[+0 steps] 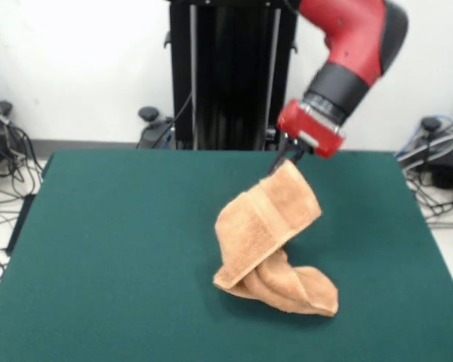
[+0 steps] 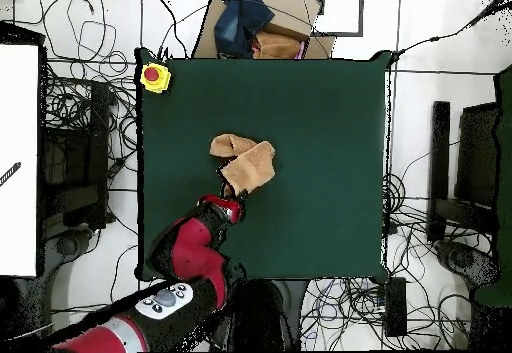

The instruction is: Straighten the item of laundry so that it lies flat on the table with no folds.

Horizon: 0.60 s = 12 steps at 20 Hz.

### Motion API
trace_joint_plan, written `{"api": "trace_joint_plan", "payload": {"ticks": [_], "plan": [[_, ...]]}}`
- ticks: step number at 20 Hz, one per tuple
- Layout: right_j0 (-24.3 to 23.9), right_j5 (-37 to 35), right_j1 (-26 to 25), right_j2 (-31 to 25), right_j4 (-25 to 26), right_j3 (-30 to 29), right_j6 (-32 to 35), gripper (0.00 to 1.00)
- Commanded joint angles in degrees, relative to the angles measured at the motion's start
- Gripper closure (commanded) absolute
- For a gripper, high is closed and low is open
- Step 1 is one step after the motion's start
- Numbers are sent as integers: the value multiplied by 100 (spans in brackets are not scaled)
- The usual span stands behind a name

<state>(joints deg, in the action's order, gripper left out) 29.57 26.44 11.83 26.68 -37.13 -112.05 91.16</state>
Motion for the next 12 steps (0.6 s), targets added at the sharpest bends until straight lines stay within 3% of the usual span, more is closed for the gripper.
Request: {"api": "trace_joint_plan", "payload": {"ticks": [1, 6, 12], "plan": [[-1117, -1362, 2240, -568, 1488, -955, 901, 100], [-1779, -2168, 3346, -850, 1978, -1434, 960, 100], [-1702, -3320, 4396, -566, 1791, -1750, 1176, 100]]}}
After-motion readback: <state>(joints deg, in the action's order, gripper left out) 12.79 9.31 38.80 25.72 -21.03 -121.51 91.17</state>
